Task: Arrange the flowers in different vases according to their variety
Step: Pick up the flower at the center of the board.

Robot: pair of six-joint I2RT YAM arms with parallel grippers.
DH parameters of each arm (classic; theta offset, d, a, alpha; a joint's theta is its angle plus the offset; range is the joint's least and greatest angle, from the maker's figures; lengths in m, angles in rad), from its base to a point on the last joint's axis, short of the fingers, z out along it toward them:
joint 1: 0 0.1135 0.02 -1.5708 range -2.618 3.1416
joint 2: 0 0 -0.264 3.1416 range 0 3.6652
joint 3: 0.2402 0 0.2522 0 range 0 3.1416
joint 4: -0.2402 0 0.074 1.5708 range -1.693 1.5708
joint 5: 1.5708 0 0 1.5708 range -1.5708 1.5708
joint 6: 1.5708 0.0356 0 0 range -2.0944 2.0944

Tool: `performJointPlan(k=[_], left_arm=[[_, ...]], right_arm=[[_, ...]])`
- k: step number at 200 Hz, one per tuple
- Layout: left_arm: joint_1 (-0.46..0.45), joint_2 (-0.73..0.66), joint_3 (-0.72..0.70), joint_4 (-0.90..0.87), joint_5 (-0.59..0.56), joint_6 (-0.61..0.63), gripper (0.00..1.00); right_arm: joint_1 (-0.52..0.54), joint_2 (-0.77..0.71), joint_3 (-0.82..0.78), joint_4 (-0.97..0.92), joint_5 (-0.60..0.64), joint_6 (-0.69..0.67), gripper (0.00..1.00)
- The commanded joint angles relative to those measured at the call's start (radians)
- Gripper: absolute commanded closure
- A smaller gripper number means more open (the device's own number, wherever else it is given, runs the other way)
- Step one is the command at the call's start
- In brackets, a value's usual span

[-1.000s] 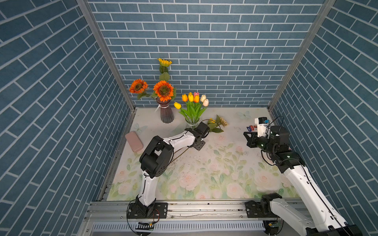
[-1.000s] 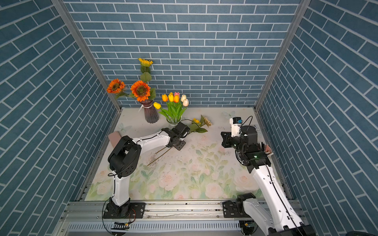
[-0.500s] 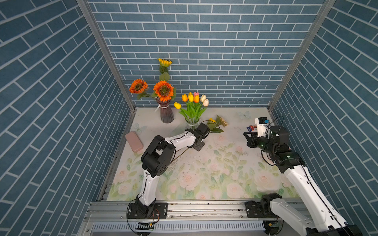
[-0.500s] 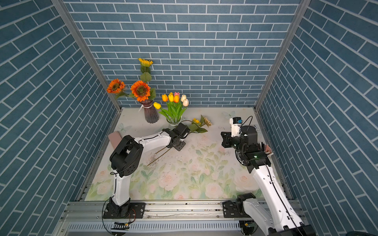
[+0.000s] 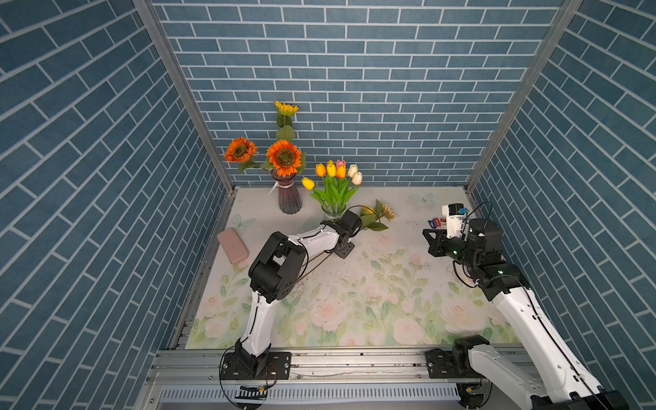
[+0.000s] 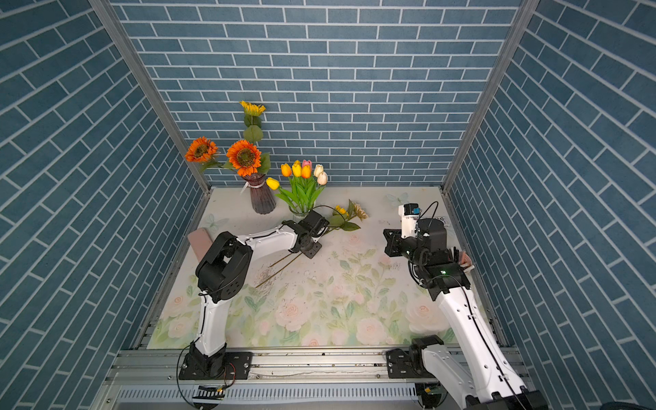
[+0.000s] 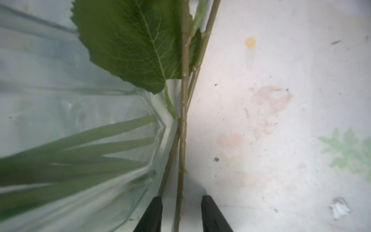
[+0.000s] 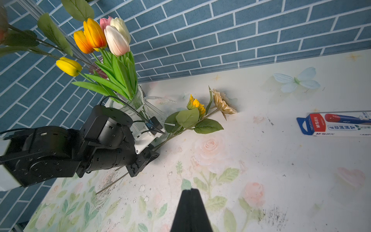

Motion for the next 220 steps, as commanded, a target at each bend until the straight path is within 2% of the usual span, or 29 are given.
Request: performJointPlan(k=[1, 47, 195, 220], left_arm=[[0.015, 0.044, 0.012, -0.028, 0.058, 0.035, 0.63], [0.021, 0.06, 0.004, -0.046, 0.156, 0.064, 0.63], [0.048, 0.17, 0.032, -0.08, 0.283, 0.078, 0.63], [0.048, 0.173, 0.029, -0.067, 0.316, 0.068, 0.67]], right_arm=[[0.003, -0.01, 0.022, -0.027, 0.01, -0.017, 1.0], [0.003, -0.014, 0.026, -0.036, 0.015, -0.019, 1.0], [0.002, -0.03, 0.049, -0.1, 0.033, -0.046, 1.0], [0.002, -0.039, 0.049, -0.108, 0.033, -0.045, 1.0]])
